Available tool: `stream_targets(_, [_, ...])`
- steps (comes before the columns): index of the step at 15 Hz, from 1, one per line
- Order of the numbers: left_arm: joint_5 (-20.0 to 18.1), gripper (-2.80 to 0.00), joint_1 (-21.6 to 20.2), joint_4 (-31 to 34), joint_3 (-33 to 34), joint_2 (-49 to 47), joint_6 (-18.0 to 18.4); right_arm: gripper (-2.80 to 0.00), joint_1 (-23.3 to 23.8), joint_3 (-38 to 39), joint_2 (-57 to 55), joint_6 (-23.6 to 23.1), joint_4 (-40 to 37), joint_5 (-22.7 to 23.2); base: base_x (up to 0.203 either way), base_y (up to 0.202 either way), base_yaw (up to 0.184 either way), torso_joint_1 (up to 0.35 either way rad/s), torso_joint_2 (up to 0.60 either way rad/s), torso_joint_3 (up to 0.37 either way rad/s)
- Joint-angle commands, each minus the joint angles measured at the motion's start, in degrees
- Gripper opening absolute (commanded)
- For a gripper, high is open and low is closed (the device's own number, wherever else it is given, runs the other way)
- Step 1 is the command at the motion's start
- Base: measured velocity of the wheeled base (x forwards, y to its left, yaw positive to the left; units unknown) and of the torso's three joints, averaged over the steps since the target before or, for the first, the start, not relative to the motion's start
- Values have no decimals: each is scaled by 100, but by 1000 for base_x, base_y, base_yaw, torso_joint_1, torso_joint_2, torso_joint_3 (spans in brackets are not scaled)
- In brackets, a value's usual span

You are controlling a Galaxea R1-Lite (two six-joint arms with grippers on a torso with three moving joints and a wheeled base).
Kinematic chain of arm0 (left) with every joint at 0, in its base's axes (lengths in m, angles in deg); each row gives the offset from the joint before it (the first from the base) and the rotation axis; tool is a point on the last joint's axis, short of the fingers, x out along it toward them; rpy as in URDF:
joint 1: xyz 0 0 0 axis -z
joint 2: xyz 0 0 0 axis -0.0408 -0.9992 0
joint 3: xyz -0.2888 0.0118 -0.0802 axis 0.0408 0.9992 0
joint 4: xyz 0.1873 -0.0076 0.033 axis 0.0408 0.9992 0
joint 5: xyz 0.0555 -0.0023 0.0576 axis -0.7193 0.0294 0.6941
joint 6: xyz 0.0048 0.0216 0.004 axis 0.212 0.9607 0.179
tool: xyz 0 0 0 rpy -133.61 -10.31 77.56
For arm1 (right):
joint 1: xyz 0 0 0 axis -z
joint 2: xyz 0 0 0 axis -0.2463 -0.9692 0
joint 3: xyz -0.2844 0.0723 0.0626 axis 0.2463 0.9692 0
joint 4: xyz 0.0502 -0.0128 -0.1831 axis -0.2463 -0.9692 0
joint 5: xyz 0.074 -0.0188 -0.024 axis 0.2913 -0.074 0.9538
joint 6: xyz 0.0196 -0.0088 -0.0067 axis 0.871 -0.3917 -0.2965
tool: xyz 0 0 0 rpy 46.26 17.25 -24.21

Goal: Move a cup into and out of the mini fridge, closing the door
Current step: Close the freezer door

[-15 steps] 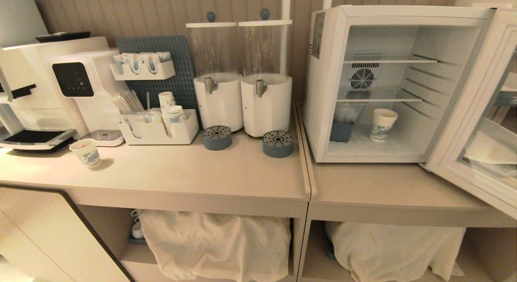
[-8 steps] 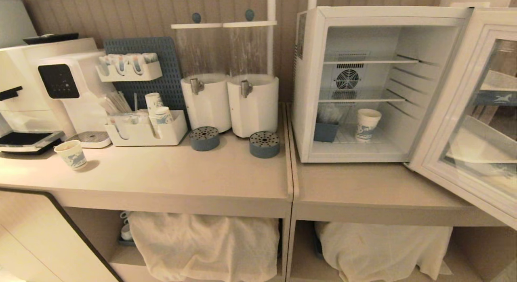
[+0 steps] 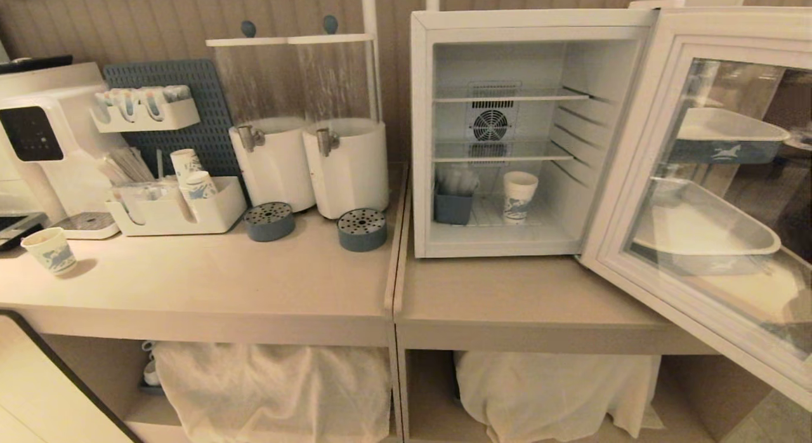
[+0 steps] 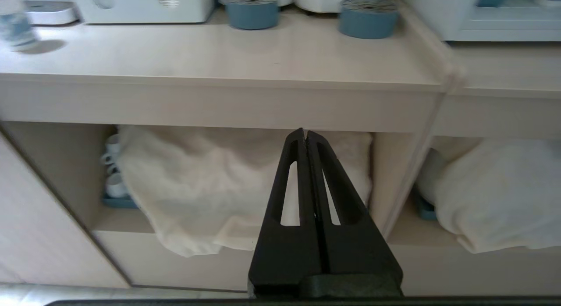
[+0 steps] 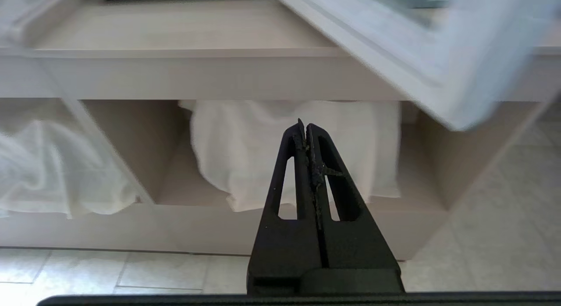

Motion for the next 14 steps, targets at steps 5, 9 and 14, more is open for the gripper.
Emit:
stream_targets(5, [3,-280,-4,-2,-1,-7,-3,-280,-2,0,2,-2,-10,-10,0,-193,-7,3,1,3])
stream_targets(9, [3,-280,-4,-2,-1,-8,-3,-280,-2,0,2,-2,-10,-10,0,-189,-7,3,2,5])
stream_targets(14, [3,-280,-4,-2,-1,-8,-11,-280,-2,-6,2,6,-10,-10,0,-190,-8,4,4,4])
